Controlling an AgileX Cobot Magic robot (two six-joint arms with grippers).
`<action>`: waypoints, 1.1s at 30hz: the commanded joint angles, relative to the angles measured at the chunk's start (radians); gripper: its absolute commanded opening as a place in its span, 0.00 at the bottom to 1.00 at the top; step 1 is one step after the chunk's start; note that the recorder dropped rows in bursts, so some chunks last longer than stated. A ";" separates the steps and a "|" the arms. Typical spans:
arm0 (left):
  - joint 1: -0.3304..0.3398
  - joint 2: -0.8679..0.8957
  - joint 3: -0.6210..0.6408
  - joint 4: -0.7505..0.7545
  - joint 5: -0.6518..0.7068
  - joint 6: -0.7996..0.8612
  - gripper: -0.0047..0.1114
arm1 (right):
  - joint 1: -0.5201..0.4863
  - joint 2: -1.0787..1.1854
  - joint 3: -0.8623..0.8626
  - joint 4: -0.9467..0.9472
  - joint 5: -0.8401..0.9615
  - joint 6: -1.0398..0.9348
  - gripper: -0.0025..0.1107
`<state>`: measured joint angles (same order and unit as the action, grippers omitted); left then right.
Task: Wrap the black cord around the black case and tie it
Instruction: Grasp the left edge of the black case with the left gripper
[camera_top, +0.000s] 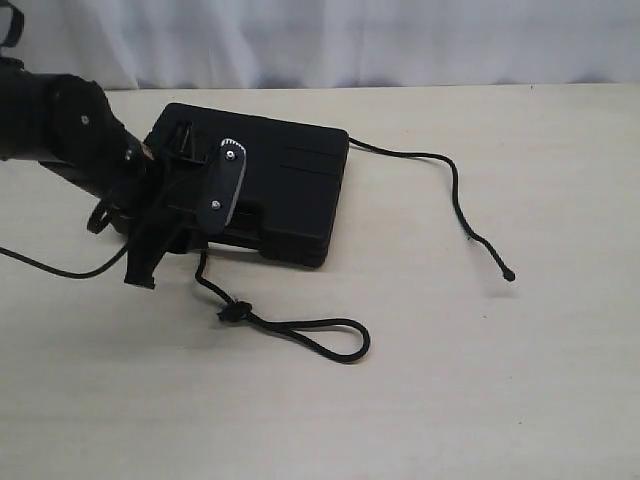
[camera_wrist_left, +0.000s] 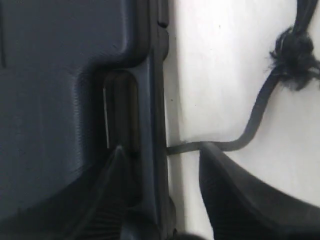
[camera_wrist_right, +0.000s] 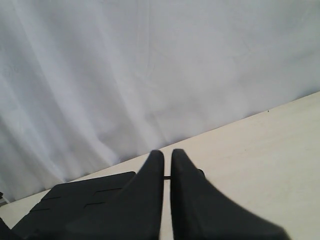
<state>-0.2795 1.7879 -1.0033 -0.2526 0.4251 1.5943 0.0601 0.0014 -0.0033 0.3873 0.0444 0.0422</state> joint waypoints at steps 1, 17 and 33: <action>-0.006 0.077 0.002 0.008 -0.097 0.016 0.43 | 0.001 -0.001 0.003 0.001 0.011 0.000 0.06; -0.008 0.129 0.002 0.006 -0.280 0.024 0.04 | 0.001 -0.001 0.003 0.001 0.011 0.000 0.06; -0.008 -0.140 0.002 0.034 -0.143 0.028 0.04 | 0.003 0.132 -0.163 0.004 -0.174 0.228 0.06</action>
<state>-0.2816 1.6897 -0.9986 -0.2159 0.3103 1.6202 0.0601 0.0654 -0.0958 0.4535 -0.1172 0.2302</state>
